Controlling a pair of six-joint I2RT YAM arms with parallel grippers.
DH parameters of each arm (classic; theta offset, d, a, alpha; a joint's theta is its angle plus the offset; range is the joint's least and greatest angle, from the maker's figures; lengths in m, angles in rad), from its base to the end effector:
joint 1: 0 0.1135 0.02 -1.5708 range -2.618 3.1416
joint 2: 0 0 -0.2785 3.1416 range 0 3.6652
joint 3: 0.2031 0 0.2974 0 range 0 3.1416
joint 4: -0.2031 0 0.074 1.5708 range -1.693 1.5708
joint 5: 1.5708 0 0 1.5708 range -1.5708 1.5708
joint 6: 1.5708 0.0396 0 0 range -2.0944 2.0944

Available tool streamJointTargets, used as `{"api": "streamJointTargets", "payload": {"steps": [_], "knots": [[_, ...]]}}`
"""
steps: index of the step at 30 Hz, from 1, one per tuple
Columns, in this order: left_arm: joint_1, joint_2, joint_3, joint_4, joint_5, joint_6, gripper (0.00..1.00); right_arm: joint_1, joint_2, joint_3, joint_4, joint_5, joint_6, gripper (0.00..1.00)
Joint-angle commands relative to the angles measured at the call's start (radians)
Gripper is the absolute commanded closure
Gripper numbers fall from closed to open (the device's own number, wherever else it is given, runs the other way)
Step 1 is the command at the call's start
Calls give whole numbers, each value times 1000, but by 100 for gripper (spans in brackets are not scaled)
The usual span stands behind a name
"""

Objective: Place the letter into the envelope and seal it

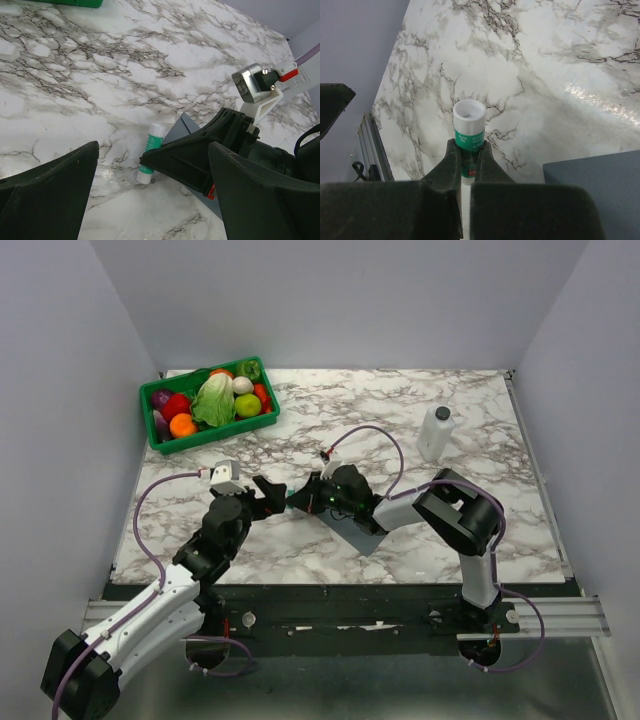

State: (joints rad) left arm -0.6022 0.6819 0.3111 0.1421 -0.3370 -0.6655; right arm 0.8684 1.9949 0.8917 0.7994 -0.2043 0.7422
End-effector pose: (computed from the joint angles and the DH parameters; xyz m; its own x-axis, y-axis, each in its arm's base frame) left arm 0.1768 -0.1056 0.2141 -0.3132 -0.4918 -0.8124 0.0964 0.8346 -0.5424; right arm 0.2698 0.3312 0.1006 -0.7322 0.1594 -0.6622 -0.5124 0.5117 0.6897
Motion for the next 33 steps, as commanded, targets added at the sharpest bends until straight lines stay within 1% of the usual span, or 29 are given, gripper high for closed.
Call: {"api": "streamJointTargets", "payload": {"steps": [1, 13, 22, 25, 33], "knots": [[12, -1, -12, 34, 18, 9, 1, -5, 30, 23, 24, 3, -15, 99], [19, 18, -21, 54, 32, 6, 1, -5, 42, 12, 15, 52, -10, 99], [22, 33, -23, 68, 38, 1, 1, -5, 41, 13, -43, 144, -26, 99], [24, 39, -23, 70, 41, 0, 1, -3, 42, 9, -42, 158, -55, 99], [25, 44, -26, 77, 52, -8, 1, 23, 47, -51, 53, 174, -178, 99]]}}
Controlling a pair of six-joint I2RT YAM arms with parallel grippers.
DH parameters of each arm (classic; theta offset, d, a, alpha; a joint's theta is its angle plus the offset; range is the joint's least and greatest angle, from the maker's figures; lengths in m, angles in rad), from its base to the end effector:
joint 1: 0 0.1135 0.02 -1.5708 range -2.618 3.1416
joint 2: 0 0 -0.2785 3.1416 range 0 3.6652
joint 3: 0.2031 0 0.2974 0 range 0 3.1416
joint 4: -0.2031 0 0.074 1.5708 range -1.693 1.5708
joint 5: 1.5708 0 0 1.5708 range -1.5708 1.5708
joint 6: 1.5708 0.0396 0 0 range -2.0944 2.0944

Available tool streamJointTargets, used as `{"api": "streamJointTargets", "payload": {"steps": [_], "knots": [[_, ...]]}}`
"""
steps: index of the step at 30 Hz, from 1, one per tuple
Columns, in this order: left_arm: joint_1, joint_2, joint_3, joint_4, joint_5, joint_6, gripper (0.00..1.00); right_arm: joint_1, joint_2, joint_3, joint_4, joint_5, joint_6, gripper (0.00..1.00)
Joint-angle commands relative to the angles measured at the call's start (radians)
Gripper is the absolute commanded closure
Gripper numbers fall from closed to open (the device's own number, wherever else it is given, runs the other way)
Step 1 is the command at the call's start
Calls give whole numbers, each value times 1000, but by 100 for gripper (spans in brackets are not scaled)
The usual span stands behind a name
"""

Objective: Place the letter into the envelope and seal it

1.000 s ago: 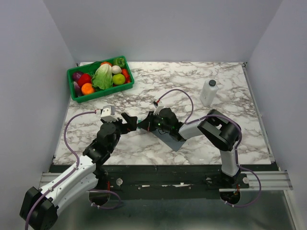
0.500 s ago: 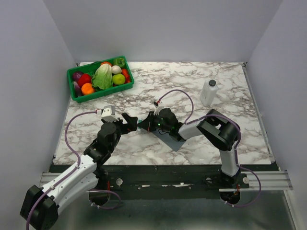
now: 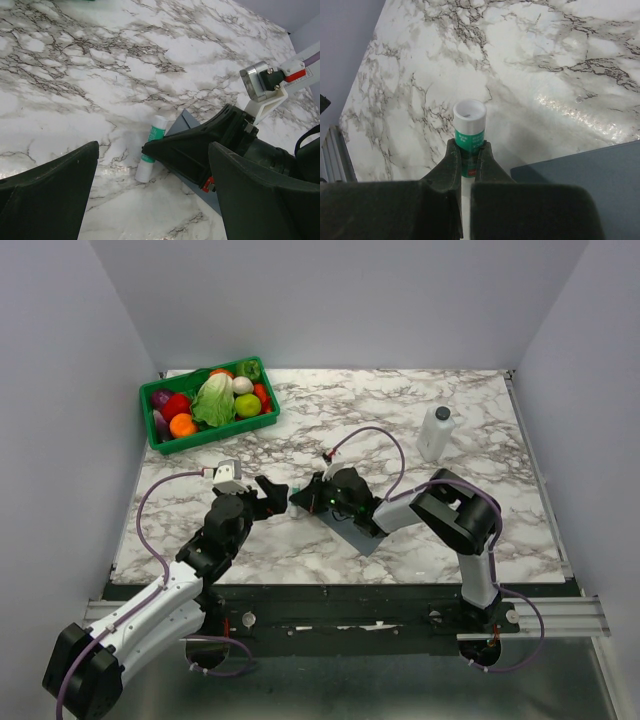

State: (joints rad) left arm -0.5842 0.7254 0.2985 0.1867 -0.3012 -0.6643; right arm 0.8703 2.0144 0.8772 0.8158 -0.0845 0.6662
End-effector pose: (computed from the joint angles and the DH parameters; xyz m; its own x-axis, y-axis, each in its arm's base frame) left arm 0.1818 -0.1061 0.2057 -0.3328 -0.4858 -0.8083 0.1031 0.8332 -0.5432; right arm 0.2708 0.3263 0.0901 -0.6628 0.1692 -0.7294 -0.5136 0.6061 0.6073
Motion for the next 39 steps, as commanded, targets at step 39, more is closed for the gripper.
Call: {"api": "streamJointTargets", "payload": {"steps": [39], "knots": [[7, -83, -59, -12, -13, -14, 1, 302, 144, -238, 413, 380, -511, 99]]}}
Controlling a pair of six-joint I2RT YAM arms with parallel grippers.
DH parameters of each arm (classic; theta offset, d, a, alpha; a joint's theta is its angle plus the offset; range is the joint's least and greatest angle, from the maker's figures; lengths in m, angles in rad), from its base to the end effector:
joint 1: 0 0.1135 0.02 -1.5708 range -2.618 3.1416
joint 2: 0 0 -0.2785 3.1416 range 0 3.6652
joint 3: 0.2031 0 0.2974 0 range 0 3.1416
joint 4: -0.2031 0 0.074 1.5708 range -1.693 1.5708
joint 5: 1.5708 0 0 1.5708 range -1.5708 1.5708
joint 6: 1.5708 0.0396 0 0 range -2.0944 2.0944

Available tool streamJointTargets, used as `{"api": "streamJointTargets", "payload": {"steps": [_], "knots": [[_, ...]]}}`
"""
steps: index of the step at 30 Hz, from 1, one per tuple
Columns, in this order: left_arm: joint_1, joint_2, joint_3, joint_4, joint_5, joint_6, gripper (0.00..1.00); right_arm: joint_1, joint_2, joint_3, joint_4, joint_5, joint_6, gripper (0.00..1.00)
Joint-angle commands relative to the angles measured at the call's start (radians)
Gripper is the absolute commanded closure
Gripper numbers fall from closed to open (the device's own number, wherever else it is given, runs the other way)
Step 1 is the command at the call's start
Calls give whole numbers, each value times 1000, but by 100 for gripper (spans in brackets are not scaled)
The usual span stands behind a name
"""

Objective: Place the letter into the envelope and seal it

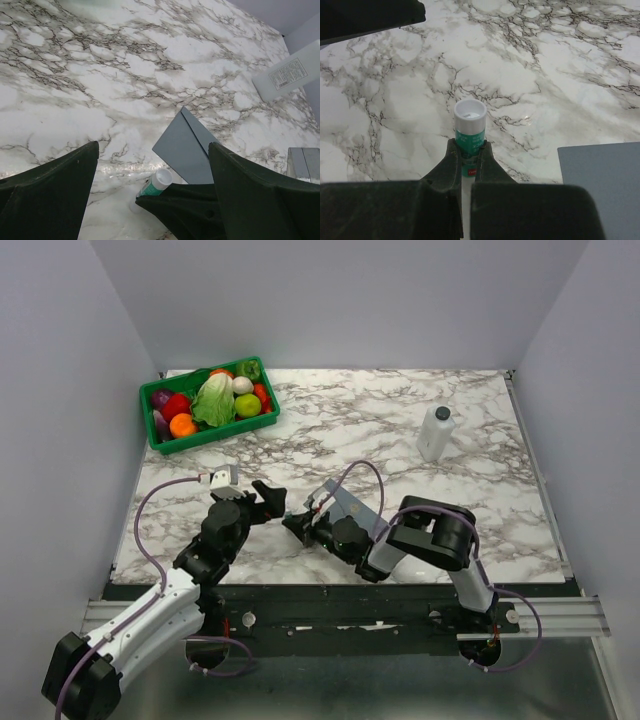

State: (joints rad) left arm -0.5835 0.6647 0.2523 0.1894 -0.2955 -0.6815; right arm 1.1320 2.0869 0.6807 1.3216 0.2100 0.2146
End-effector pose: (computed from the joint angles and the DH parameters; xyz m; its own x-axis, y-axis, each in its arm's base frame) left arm 0.1739 -0.1010 0.1987 -0.3261 -0.5069 -0.7980 0.1090 0.8183 -0.5643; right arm 0.1675 0.3375 0.0687 -0.2048 0.0538 -0.9773 -0.7712 0.6060 0.1950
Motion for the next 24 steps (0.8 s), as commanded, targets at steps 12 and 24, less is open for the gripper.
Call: {"api": "streamJointTargets", "payload": {"steps": [12, 24], "knots": [[8, -11, 140, -186, -60, 8, 1, -4, -492, 110, -736, 167, 80, 99], [8, 205, 343, -513, -70, -6, 1, -400, -628, 497, -1981, 112, 108, 99]]}}
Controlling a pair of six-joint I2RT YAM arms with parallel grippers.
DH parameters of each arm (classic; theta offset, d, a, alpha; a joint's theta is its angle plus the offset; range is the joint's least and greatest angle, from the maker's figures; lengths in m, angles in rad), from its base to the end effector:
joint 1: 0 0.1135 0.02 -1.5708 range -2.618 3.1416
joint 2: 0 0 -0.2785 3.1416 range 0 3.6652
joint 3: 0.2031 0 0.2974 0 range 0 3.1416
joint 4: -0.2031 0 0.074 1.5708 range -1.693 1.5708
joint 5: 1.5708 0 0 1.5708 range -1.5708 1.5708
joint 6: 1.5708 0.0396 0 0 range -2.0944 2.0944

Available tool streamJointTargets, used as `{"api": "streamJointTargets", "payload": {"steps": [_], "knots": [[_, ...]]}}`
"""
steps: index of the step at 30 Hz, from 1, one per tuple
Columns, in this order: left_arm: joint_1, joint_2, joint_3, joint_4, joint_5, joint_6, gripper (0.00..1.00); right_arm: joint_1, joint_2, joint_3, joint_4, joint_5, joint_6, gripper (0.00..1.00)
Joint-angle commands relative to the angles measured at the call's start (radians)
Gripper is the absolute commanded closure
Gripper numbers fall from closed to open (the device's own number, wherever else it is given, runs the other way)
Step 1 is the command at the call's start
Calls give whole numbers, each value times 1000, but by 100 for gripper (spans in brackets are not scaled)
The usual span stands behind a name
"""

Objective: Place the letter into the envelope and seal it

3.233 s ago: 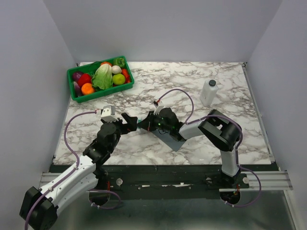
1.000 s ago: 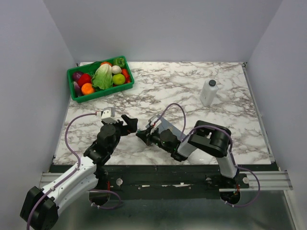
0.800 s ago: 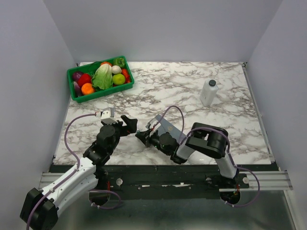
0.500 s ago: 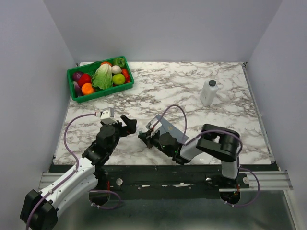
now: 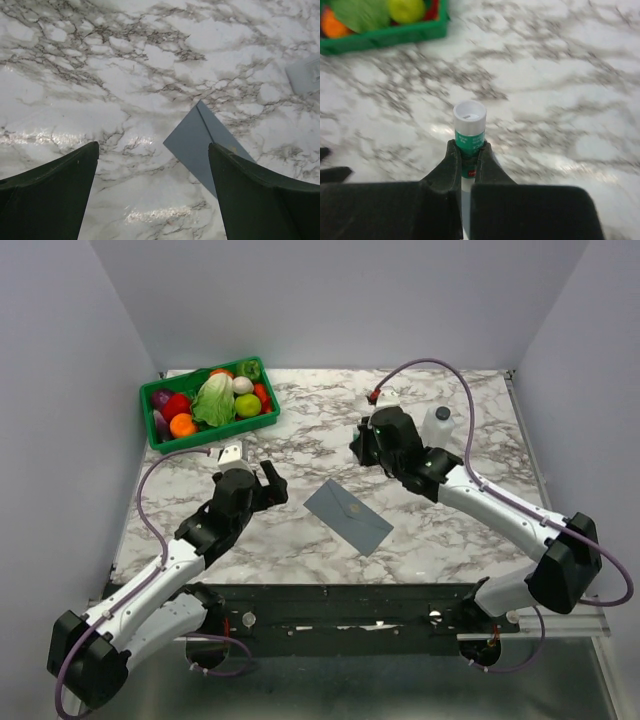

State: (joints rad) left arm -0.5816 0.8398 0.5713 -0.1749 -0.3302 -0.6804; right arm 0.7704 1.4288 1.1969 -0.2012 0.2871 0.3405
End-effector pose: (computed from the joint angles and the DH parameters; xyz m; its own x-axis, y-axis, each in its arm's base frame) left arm 0.2005 -0.1165 0.2536 -0.4516 -0.4153 -0.7897 -0.0118 0.8878 -0.4601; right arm 0.2802 0.2562 0.3336 -0.4453 0.0141 -0.8952 -0.3551 0.9151 0.1911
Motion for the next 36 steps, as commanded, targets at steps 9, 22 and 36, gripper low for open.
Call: {"api": "streamJointTargets", "payload": {"steps": [9, 22, 36], "knots": [[6, -137, -48, -132, 65, -47, 1, -175, 214, -53, -373, -49, -32, 98], [6, -303, -65, -222, 72, -50, 1, -175, 449, -71, -257, -95, -3, 81], [6, -301, -24, -265, 68, -59, 1, -175, 331, -103, -237, -132, -12, 27]]}}
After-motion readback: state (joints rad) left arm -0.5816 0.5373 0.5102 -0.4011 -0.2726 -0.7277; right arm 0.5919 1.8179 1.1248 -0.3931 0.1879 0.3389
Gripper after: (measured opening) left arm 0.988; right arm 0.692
